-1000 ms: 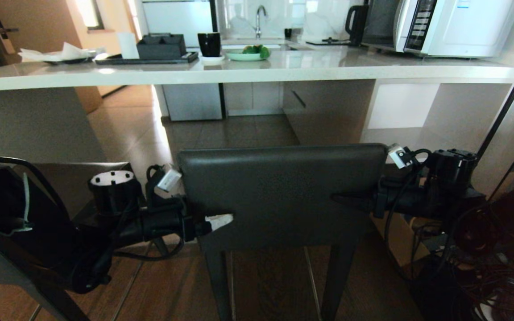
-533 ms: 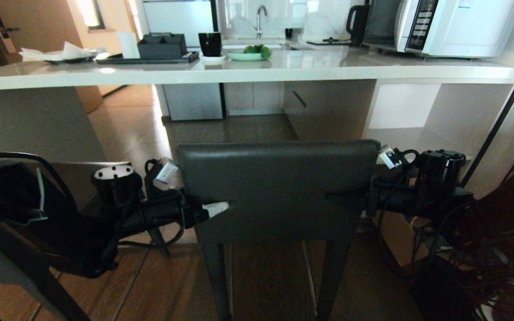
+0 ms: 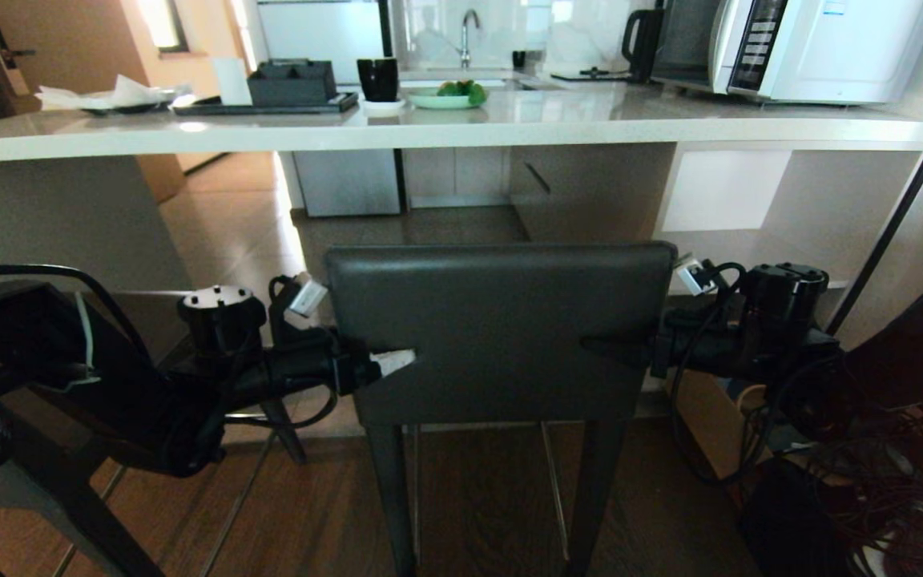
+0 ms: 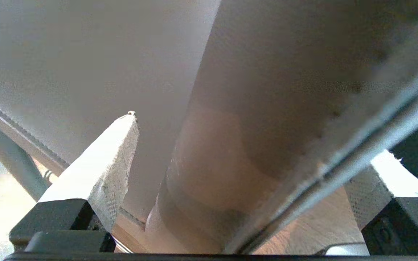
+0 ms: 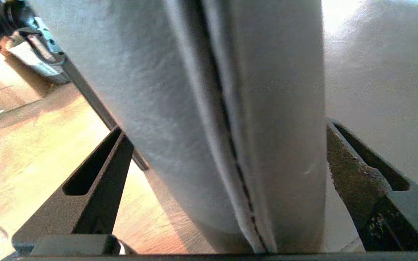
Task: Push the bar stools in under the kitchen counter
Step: Push the gray chair back under the dining table
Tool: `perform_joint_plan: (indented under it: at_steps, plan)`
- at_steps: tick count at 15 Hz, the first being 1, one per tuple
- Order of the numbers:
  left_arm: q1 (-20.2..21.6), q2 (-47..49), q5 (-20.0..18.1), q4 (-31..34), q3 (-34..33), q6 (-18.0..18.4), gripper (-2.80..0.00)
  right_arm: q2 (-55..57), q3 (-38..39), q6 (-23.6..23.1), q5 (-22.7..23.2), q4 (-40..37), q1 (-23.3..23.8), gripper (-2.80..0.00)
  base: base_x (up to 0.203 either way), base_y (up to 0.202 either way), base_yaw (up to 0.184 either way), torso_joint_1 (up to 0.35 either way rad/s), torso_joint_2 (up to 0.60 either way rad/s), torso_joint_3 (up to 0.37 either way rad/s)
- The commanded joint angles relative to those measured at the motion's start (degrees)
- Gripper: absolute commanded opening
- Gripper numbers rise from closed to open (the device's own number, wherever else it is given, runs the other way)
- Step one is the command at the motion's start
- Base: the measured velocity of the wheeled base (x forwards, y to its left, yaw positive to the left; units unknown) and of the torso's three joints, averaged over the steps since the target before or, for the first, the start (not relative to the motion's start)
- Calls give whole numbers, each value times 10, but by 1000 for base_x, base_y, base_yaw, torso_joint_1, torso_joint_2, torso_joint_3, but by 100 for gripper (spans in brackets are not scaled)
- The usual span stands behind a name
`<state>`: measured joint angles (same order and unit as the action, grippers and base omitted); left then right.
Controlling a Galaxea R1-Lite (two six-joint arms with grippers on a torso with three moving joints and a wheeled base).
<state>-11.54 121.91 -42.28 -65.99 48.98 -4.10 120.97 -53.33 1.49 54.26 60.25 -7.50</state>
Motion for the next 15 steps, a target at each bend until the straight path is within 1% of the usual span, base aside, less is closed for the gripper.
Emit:
perform_joint_plan:
  at_steps: [1,2,4,7,11,15]
  plan:
    - [6,3,4,-4,-2,0,0,12,-18,0,-18,3,-4,0,0,0,0,0,0,0]
    - [6,6,8,-4,2,1,0,18,-27,0,-30,3,-8,0,0,0,0,0,0,0]
    - [5,11,10,-4,0,1,0,21,-29,-1,-33,2,-12,0,0,0,0,0,0,0]
    - [-3,-9,3,-21,-45,1,0,17,-28,-1,-33,3,-20,0,0,0,0,0,0,0]
    - [-41,-1,5,-76,-101,1,0,21,-49,1,-38,1,-45,0,0,0,0,0,0,0]
    - [-60,7,8,-80,-100,0,0,23,-53,1,-45,2,-46,0,0,0,0,0,0,0]
